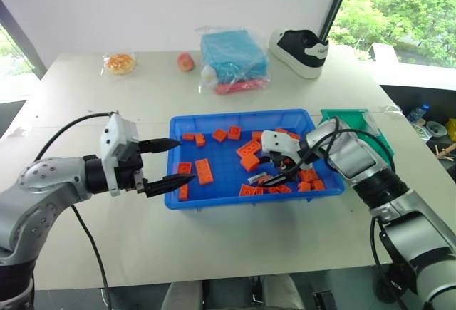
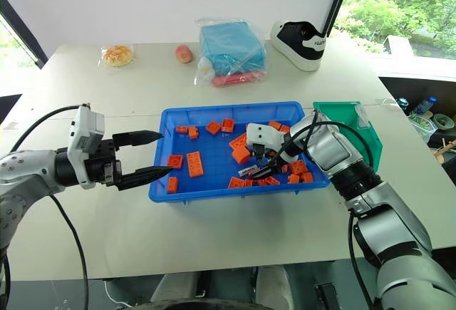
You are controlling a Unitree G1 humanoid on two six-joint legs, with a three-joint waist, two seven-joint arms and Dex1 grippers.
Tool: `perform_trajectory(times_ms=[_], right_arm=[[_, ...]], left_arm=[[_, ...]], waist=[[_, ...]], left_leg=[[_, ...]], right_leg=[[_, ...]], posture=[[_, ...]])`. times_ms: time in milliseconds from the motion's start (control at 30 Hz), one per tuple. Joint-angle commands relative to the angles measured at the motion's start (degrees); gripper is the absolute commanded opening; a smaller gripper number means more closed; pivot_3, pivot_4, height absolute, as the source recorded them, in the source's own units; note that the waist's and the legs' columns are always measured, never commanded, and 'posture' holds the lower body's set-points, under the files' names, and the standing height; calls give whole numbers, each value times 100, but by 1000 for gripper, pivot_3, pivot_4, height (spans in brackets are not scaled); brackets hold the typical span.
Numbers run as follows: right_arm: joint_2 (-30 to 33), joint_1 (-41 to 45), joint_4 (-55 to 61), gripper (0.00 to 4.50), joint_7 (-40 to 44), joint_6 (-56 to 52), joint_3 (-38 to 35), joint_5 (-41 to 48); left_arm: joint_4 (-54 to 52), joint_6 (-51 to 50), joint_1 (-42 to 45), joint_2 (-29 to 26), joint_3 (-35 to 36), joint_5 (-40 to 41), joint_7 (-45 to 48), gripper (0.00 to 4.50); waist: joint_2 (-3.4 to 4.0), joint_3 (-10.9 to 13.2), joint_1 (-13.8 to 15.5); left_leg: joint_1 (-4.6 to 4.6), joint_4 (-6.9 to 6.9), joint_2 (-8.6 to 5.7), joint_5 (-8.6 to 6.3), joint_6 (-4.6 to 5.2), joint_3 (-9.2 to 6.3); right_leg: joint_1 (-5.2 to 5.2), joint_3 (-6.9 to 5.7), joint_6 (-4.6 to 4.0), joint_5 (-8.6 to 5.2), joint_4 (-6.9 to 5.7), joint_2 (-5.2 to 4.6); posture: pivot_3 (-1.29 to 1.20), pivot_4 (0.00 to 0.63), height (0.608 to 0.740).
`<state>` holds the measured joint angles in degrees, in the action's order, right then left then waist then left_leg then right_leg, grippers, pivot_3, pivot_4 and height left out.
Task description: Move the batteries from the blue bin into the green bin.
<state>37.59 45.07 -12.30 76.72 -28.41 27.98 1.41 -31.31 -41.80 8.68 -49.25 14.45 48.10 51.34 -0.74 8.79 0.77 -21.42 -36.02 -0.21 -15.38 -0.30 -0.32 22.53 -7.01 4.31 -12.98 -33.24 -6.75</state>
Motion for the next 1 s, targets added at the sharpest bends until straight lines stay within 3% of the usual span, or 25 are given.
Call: perform_trajectory(times_ms=[33,300,833,933,1000], right_arm=[[-93,-28,160,3598,-94,11,-102,-24],[-185,5,170,3598,-146,-133,-131,-7],[-251,244,-817,3598,-67,876,73,-674],[-259,158,-611,2765,22,811,44,-635],[-252,97,-489,1737,46,775,32,-625]], left_arm=[[-117,14,126,-63,119,103,-36,4500],[35,51,241,-128,75,46,82,4500],[238,249,434,41,-151,-137,127,4500],[236,277,411,59,-151,-154,127,4500],[237,296,391,57,-141,-161,133,4500]], waist=[[-1,-1,-3],[0,0,-1],[-5,-3,-4],[-5,-3,-4],[-5,-4,-5]], left_leg=[[0,1,0,0,0,0],[-1,1,0,0,0,1],[2,0,0,1,0,1],[2,-1,0,1,0,1],[2,0,0,1,0,0]], right_leg=[[0,0,0,0,0,0],[1,0,-5,9,-1,2],[-6,0,2,5,-1,4],[-10,0,0,10,-1,3],[-11,0,0,10,-2,3]], posture=[[0,150,725],[0,150,725],[0,150,725],[0,150,725],[0,150,725]])
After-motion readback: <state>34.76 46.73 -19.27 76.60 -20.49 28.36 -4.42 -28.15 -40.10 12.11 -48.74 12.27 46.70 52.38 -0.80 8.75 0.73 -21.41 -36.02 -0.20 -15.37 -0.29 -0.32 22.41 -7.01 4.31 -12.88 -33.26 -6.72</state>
